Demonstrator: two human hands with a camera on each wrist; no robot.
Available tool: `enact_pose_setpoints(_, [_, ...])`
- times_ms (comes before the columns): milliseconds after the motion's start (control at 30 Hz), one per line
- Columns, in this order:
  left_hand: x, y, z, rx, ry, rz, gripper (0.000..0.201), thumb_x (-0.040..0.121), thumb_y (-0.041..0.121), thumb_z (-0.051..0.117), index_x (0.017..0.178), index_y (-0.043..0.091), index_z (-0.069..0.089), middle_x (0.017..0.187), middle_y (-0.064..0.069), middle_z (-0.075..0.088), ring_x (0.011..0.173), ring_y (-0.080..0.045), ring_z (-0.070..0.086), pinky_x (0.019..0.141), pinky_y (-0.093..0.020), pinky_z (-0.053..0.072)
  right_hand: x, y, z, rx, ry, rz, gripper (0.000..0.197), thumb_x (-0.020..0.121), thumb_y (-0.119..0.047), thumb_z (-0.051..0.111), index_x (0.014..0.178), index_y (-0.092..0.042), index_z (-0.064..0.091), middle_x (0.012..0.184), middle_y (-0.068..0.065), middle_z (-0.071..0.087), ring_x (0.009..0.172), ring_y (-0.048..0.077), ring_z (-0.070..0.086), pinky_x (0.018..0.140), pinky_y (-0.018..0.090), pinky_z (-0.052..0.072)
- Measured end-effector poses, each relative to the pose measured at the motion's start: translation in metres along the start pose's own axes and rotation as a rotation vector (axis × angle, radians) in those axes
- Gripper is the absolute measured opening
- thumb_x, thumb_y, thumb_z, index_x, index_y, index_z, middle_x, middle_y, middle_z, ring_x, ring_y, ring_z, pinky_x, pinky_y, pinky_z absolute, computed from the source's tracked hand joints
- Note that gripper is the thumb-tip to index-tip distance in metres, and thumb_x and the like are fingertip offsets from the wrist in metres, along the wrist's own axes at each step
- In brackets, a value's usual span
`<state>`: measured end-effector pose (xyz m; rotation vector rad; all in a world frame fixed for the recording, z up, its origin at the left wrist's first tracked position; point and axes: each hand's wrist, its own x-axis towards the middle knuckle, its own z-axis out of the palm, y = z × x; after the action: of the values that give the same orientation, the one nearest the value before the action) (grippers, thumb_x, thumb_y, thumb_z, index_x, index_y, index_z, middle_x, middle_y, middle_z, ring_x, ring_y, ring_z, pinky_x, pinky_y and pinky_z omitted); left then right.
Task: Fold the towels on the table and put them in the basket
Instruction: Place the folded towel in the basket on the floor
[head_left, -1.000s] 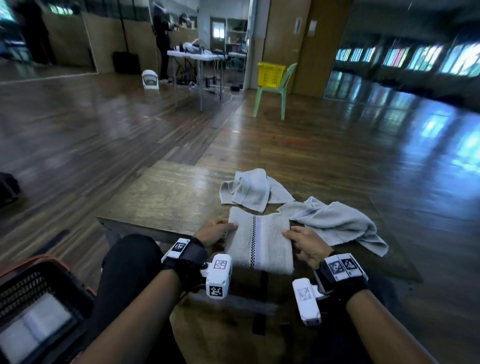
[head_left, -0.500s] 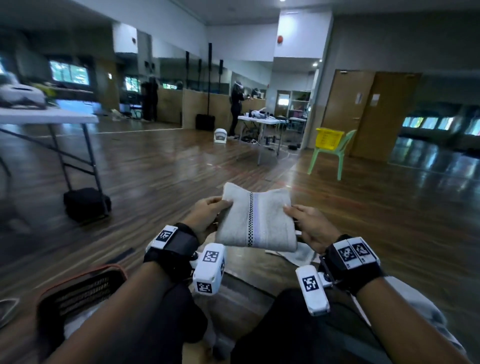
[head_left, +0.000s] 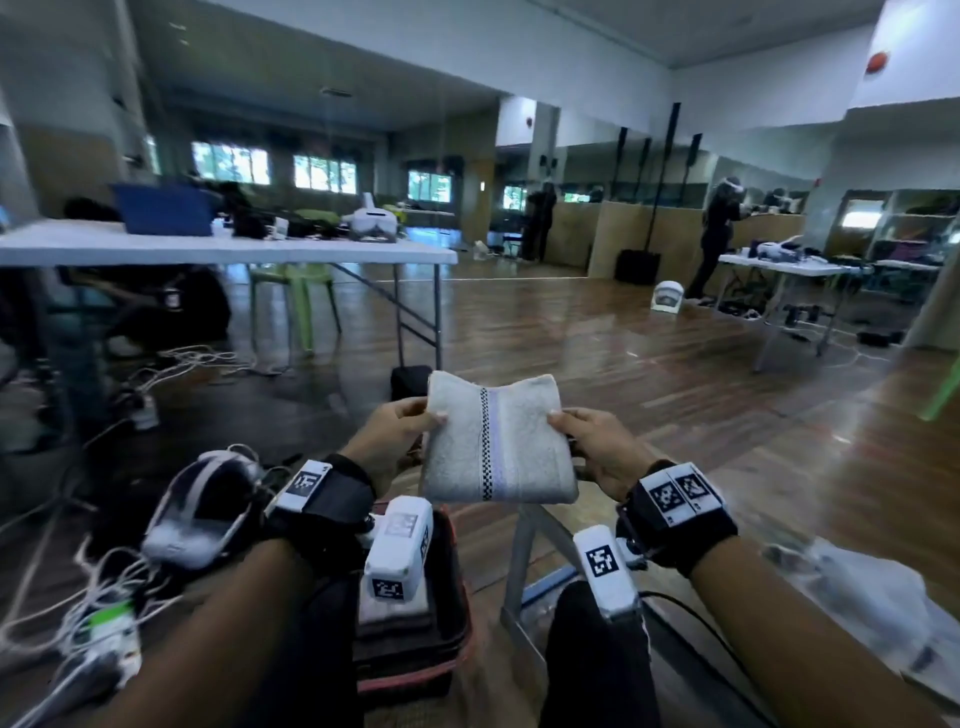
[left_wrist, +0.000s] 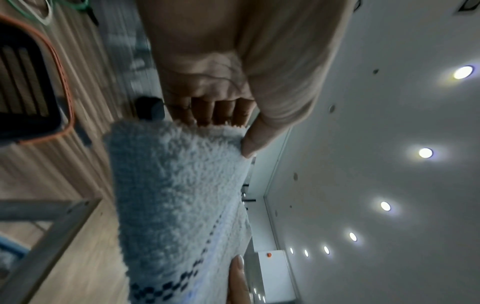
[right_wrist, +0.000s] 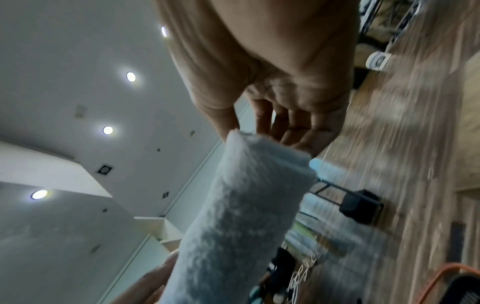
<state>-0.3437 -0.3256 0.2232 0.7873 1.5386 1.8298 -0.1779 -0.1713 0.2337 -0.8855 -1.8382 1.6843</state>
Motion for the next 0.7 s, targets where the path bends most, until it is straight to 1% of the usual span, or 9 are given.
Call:
enact_pose_setpoints(67, [-0.002, -0.004, -0.023, 0.022, 0.059, -0.015, 0.016, 0.088, 0.003, 0.056, 0.101, 0.009, 0.062, 0.080, -0.005, 0.060, 0.063, -0.015, 0.049, 0.054, -0.023, 0.037, 0.013, 0.002, 0.024, 0.010, -0.065, 0.013, 0.019, 0.094, -0.019, 0.052, 0.107, -0.007, 0.057, 0.077, 0.006, 0.058, 0.045, 0.005, 0.057, 0.038, 0.019, 0.042])
enact_pose_setpoints(167, [-0.001, -0.011, -0.055, 0.038, 0.133, -0.033, 0.014, 0.089, 0.002, 0.055, 0.099, 0.009, 0.062, 0.084, -0.007, 0.059, 0.066, -0.017, 0.048, 0.052, -0.023, 0.037, 0.031, 0.007, 0.057, -0.026, -0.139, 0.029, 0.011, 0.093, -0.017, 0.052, 0.099, -0.011, 0.059, 0.077, 0.004, 0.060, 0.052, 0.009, 0.058, 0.039, 0.020, 0.044])
enact_pose_setpoints(233, [0.004, -0.019, -0.074, 0.054, 0.182, -0.061, 0.022, 0.089, 0.002, 0.055, 0.110, 0.006, 0.059, 0.088, -0.005, 0.061, 0.067, -0.014, 0.054, 0.049, -0.019, 0.044, 0.045, 0.012, 0.078, -0.041, -0.176, 0.044, 0.010, 0.091, -0.012, 0.052, 0.093, -0.011, 0.061, 0.072, 0.001, 0.057, 0.049, 0.008, 0.053, 0.035, 0.018, 0.038])
enact_pose_setpoints(300, [0.015, -0.030, -0.090, 0.043, 0.211, -0.091, 0.027, 0.089, 0.003, 0.055, 0.117, 0.004, 0.057, 0.086, -0.005, 0.061, 0.059, -0.009, 0.058, 0.045, -0.016, 0.043, 0.061, 0.023, 0.094, -0.055, -0.205, 0.078, 0.011, 0.088, -0.009, 0.052, 0.086, -0.013, 0.062, 0.071, 0.001, 0.056, 0.054, 0.012, 0.051, 0.036, 0.017, 0.037])
enact_pose_setpoints(367, [0.029, -0.048, -0.103, 0.050, 0.234, -0.139, 0.026, 0.090, 0.002, 0.053, 0.116, 0.004, 0.057, 0.079, -0.004, 0.059, 0.043, -0.001, 0.055, 0.037, -0.011, 0.037, 0.079, 0.040, 0.107, -0.056, -0.213, 0.127, 0.011, 0.087, -0.008, 0.052, 0.084, -0.012, 0.061, 0.071, 0.002, 0.056, 0.057, 0.014, 0.051, 0.038, 0.018, 0.039])
enact_pose_setpoints(433, [0.045, -0.075, -0.115, 0.063, 0.267, -0.215, 0.021, 0.090, 0.001, 0.053, 0.110, 0.006, 0.057, 0.067, -0.001, 0.062, 0.036, 0.000, 0.051, 0.034, -0.011, 0.033, 0.098, 0.065, 0.117, -0.071, -0.203, 0.199, 0.010, 0.087, -0.009, 0.052, 0.082, -0.014, 0.059, 0.073, 0.003, 0.056, 0.062, 0.016, 0.052, 0.043, 0.020, 0.040])
enact_pose_setpoints(533, [0.075, -0.125, -0.131, 0.118, 0.270, -0.377, 0.010, 0.091, 0.000, 0.052, 0.092, 0.008, 0.057, 0.054, 0.005, 0.062, 0.033, -0.002, 0.049, 0.032, -0.012, 0.032, 0.130, 0.112, 0.134, -0.100, -0.174, 0.333, 0.012, 0.085, -0.010, 0.052, 0.075, -0.015, 0.056, 0.073, 0.005, 0.053, 0.065, 0.019, 0.047, 0.055, 0.025, 0.037])
enact_pose_setpoints(633, [0.108, -0.186, -0.142, 0.201, 0.241, -0.538, 0.026, 0.092, -0.006, 0.045, 0.071, 0.007, 0.051, 0.043, 0.005, 0.058, 0.029, 0.001, 0.049, 0.031, -0.012, 0.036, 0.167, 0.171, 0.153, -0.150, -0.157, 0.486, 0.013, 0.082, -0.011, 0.052, 0.070, -0.016, 0.050, 0.069, 0.007, 0.047, 0.059, 0.019, 0.043, 0.056, 0.025, 0.033])
enact_pose_setpoints(700, [0.130, -0.237, -0.152, 0.247, 0.234, -0.635, 0.030, 0.091, -0.007, 0.046, 0.065, 0.008, 0.050, 0.044, 0.003, 0.058, 0.034, -0.002, 0.052, 0.039, -0.013, 0.044, 0.197, 0.220, 0.165, -0.239, -0.160, 0.573, 0.010, 0.075, -0.017, 0.057, 0.069, -0.013, 0.050, 0.075, 0.010, 0.052, 0.065, 0.024, 0.048, 0.061, 0.029, 0.038])
